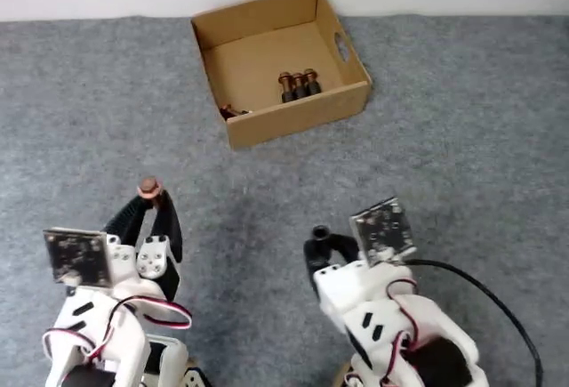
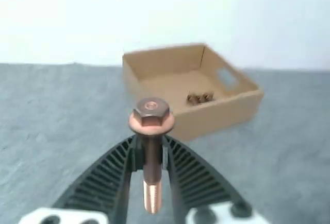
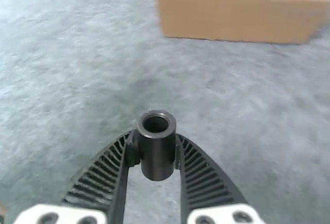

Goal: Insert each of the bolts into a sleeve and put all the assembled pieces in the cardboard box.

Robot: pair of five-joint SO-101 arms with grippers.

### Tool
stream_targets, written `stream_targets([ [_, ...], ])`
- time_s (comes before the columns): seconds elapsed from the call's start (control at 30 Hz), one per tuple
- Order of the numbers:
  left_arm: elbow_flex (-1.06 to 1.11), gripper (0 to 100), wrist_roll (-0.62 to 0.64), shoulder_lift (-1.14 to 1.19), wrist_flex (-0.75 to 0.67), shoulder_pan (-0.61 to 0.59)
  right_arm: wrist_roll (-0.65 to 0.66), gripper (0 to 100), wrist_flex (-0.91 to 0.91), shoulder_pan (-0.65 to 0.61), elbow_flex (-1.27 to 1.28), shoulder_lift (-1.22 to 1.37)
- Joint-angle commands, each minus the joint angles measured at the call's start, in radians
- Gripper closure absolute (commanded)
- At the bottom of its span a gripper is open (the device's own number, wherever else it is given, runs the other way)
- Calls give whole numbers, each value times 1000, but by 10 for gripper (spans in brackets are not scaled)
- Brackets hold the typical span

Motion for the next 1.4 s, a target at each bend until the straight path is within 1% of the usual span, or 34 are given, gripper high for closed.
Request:
stream_targets([
  [0.0, -42, 995, 55, -9, -64, 68, -3, 990, -87, -82, 23, -1],
  [0.07, -41, 995, 103, -9, -87, 124, -3, 990, -130, -116, 51, -1],
  [0.2, -31, 994, 269, -8, -124, 267, -3, 990, -193, -170, 97, -1],
  [0.23, -22, 994, 285, -8, -143, 295, -3, 990, -200, -186, 100, -1],
  [0.3, 1, 994, 284, -8, -170, 345, -2, 990, -208, -220, 101, -1],
  [0.37, 27, 994, 285, -8, -198, 367, -2, 990, -209, -239, 103, -1],
  [0.57, 104, 994, 290, -8, -328, 423, 0, 990, -211, -243, 98, -1],
  [0.63, 122, 994, 290, -8, -341, 457, 0, 990, -211, -243, 98, -1],
  [0.73, 133, 994, 290, -6, -324, 489, 0, 990, -211, -242, 98, -1],
  [0.97, 127, 994, 288, -6, -198, 496, 8, 990, -216, -237, 98, -2],
  [1.13, 130, 994, 288, -6, -192, 499, 66, 990, -277, -236, 100, -2],
  [1.37, 134, 994, 285, -6, -124, 586, 71, 990, -286, -236, 101, -2],
])
